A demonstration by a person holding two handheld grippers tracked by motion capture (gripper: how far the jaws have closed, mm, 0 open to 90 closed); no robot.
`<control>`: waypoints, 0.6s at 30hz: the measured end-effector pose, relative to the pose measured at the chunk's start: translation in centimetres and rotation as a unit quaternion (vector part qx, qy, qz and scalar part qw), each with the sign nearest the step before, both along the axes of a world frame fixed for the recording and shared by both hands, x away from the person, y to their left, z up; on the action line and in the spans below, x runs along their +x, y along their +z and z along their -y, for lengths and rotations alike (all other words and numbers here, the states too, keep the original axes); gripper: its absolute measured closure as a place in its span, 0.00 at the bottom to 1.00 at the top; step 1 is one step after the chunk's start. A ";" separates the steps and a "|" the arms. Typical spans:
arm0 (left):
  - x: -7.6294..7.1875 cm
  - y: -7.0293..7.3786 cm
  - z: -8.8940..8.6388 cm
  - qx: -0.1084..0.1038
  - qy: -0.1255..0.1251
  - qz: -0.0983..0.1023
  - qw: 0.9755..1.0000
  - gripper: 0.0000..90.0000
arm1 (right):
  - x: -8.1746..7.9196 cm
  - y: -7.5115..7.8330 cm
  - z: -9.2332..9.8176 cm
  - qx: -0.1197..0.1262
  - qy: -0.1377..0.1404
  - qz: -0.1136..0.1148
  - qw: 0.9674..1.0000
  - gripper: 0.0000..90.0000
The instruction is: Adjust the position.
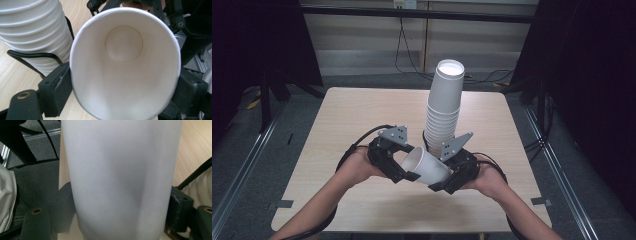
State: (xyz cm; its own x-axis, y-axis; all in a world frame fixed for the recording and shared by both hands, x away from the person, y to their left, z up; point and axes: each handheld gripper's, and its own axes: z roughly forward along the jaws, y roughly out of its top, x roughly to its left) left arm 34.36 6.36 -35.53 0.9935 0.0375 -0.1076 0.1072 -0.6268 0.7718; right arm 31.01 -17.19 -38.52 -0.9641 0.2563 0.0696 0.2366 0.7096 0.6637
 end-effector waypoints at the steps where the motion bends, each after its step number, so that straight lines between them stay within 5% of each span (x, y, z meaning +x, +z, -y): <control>1: 0.0 0.0 0.0 0.002 0.004 0.003 1.000 0.17 | 0.0 0.1 0.1 0.004 -0.002 0.000 1.000 0.24; 12: 0.2 -0.2 -0.9 0.050 0.027 0.015 0.998 0.16 | 0.0 0.4 1.0 0.016 -0.021 0.013 1.000 0.17; 18: 0.2 -0.6 -1.3 0.089 0.039 0.023 0.995 0.16 | 0.1 -0.2 1.5 0.012 -0.041 0.007 0.999 0.14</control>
